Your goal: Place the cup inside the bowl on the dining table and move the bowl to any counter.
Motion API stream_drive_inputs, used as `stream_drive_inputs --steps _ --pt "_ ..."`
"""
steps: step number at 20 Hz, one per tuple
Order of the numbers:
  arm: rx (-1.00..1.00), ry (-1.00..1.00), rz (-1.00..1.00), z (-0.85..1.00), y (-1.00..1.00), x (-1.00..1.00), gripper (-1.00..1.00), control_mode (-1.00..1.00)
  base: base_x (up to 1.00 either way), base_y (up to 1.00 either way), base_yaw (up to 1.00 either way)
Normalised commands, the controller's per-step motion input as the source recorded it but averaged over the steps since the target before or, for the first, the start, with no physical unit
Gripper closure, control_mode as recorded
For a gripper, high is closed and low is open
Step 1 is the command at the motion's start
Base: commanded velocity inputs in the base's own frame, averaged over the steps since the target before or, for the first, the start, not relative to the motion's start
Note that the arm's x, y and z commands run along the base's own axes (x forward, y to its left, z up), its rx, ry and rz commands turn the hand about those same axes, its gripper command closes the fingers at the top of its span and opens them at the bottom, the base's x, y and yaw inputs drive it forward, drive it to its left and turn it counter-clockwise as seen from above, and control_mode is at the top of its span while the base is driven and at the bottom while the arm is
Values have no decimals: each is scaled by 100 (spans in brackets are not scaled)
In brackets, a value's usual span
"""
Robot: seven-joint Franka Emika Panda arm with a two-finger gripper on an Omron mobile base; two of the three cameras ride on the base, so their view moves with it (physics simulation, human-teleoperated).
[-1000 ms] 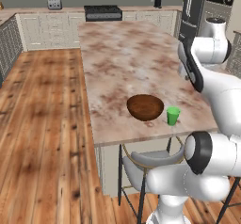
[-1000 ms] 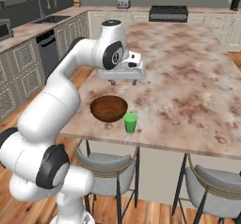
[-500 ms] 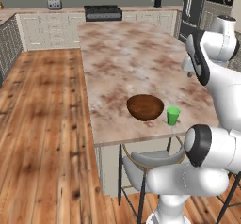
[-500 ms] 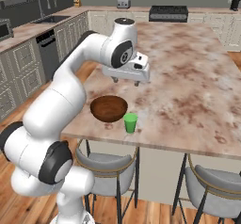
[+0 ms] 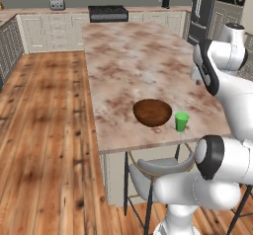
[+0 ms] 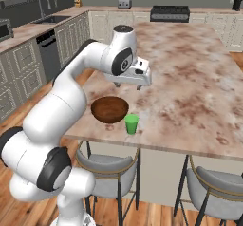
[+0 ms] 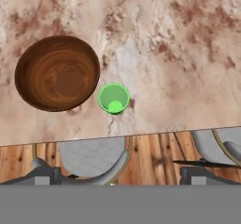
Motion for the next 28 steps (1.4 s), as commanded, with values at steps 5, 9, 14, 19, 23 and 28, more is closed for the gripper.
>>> stream_drive_inputs --steps 5,9,14,19,23,28 --pt "0 -13 0 -30 0 0 -100 -100 0 0 0" --pt "-3 -12 0 -23 0 3 -100 -100 0 0 0" --pt "-9 -2 0 -2 0 10 -100 -100 0 0 0" --pt "-4 0 0 0 0 14 -100 -100 0 0 0" --pt "0 0 0 0 0 6 -100 -100 0 0 0" --pt "0 0 0 -3 0 1 -100 -100 0 0 0"
